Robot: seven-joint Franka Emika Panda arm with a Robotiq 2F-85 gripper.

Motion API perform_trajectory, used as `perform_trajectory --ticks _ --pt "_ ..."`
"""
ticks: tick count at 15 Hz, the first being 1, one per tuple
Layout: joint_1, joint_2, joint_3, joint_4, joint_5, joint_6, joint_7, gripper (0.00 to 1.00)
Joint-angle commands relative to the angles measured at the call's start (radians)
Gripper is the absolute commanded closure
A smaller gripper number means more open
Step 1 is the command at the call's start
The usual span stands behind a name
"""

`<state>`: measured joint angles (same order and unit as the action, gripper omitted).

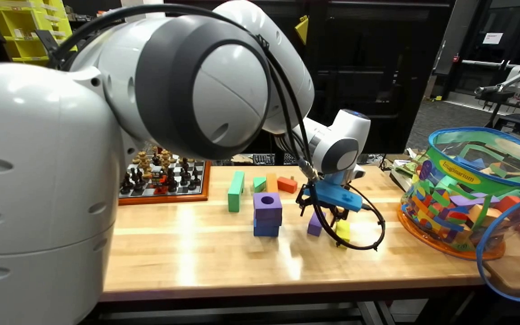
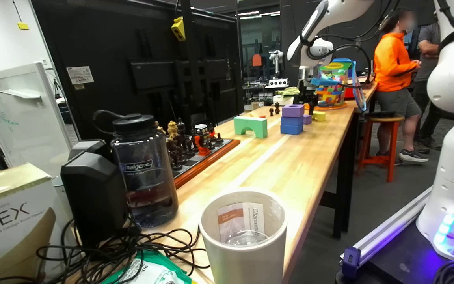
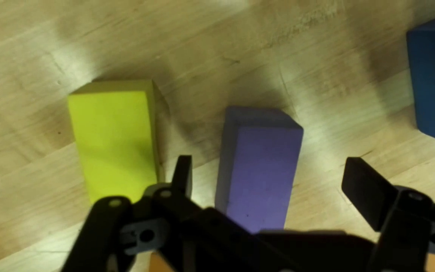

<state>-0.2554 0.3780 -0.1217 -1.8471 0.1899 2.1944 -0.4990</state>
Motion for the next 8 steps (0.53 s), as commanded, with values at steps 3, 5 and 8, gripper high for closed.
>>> perform_trajectory --ticks 3,5,8 --pt "-0.011 -0.029 0.017 -0.035 -0.036 -0.001 -0.006 0.32" --pt "-0.010 -0.028 0.020 -0.038 -0.039 0.001 -0.005 0.48" --pt "-0.009 -0.029 0.023 -0.041 -0.043 0.001 -0.004 0.73"
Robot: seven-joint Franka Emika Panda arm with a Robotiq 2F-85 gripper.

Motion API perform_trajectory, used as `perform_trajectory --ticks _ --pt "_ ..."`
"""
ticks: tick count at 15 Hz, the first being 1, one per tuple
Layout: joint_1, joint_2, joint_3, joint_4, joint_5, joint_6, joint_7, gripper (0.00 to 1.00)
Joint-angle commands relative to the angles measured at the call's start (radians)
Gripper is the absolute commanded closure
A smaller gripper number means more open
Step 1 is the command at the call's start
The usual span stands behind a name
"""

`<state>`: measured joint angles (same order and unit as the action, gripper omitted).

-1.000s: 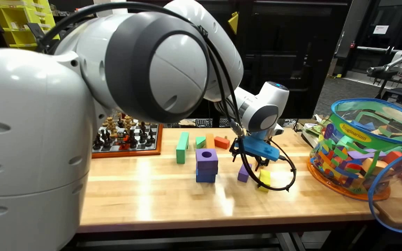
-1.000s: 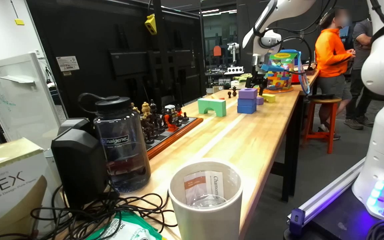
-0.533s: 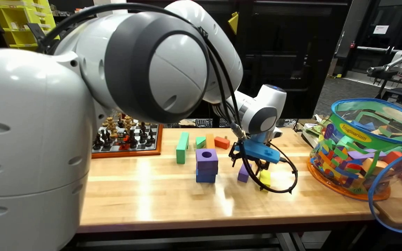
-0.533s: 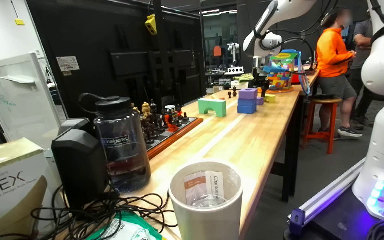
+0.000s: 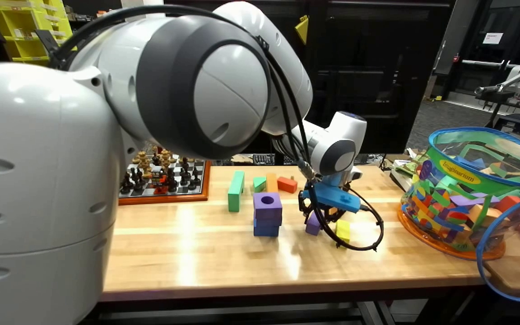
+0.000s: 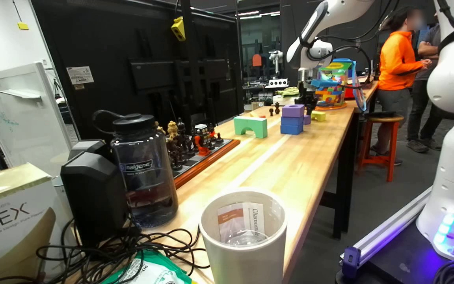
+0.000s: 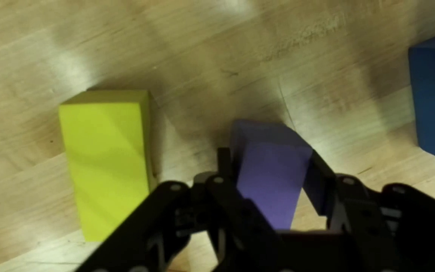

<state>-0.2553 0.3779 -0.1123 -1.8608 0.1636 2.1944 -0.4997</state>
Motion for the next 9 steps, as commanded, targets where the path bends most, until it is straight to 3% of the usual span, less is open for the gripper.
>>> perform_trajectory --ticks 1,9 --pt "-0.009 -0.030 0.014 -0.028 -0.019 0.001 -0.004 0.81" --pt "0.001 -0.088 0.011 -0.063 -0.031 0.012 0.015 0.84"
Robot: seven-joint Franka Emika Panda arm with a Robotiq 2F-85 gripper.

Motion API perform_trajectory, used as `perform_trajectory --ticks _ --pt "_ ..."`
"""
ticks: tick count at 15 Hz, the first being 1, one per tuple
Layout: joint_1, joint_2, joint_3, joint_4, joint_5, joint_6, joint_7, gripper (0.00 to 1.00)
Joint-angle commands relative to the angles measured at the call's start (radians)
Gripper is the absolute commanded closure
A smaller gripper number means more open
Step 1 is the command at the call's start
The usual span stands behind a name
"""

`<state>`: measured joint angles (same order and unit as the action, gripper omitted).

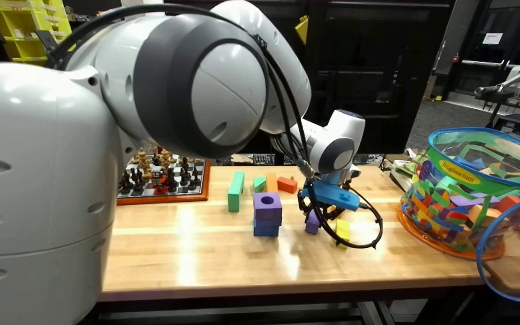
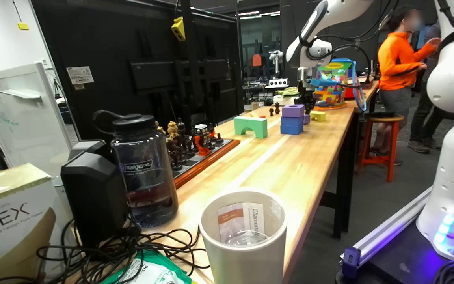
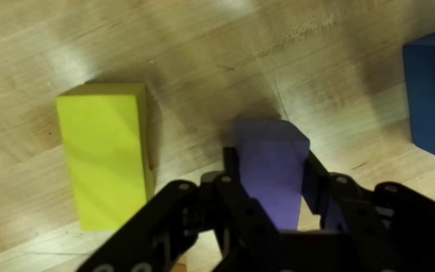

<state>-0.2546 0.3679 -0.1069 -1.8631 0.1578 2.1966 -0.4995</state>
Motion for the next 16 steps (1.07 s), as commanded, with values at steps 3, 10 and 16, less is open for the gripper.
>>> perform_trajectory --ticks 3,10,16 --pt "0.007 -0.137 0.007 -0.095 -0.032 0.018 0.008 0.84" --pt "0.050 -0.283 0.006 -0.187 -0.064 0.061 0.005 0.84" --pt "0.092 -0.391 0.004 -0.261 -0.146 0.058 0.015 0.84"
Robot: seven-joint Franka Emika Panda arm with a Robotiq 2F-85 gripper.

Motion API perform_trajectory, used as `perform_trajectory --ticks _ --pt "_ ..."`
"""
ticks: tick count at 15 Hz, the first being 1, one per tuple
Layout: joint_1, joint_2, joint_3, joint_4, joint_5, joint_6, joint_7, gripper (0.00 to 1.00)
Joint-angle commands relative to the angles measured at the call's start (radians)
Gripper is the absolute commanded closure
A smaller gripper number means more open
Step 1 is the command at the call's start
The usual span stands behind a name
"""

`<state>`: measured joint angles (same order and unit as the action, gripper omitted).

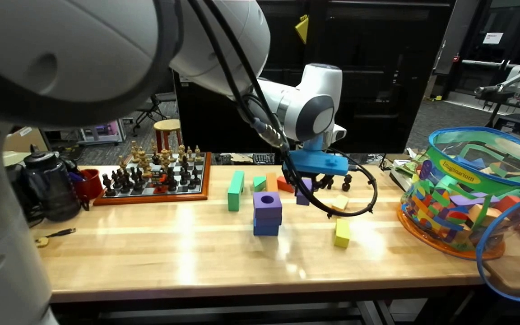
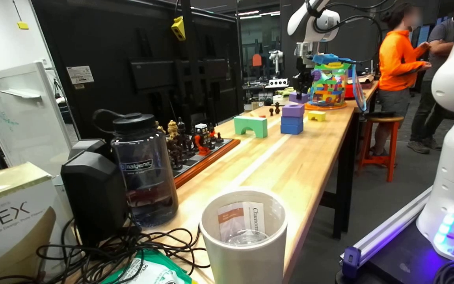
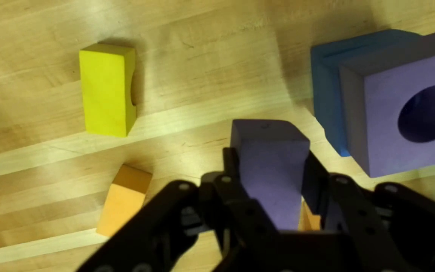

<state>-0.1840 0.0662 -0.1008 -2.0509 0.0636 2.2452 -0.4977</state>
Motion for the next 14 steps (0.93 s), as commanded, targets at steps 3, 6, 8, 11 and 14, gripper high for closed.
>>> perform_trajectory --ticks 3,6,8,11,14 --pt "0.041 -0.141 -0.002 -0.109 -0.106 -0.004 0.033 0.84" --pt "0.060 -0.193 0.001 -0.145 -0.147 -0.019 0.049 0.84" --pt "0.070 -0.222 0.003 -0.169 -0.175 -0.014 0.073 0.84" --pt "0.087 -0.258 0.006 -0.197 -0.193 -0.037 0.085 0.84" --pt "0.106 -0.292 0.009 -0.226 -0.182 -0.072 0.064 0.84"
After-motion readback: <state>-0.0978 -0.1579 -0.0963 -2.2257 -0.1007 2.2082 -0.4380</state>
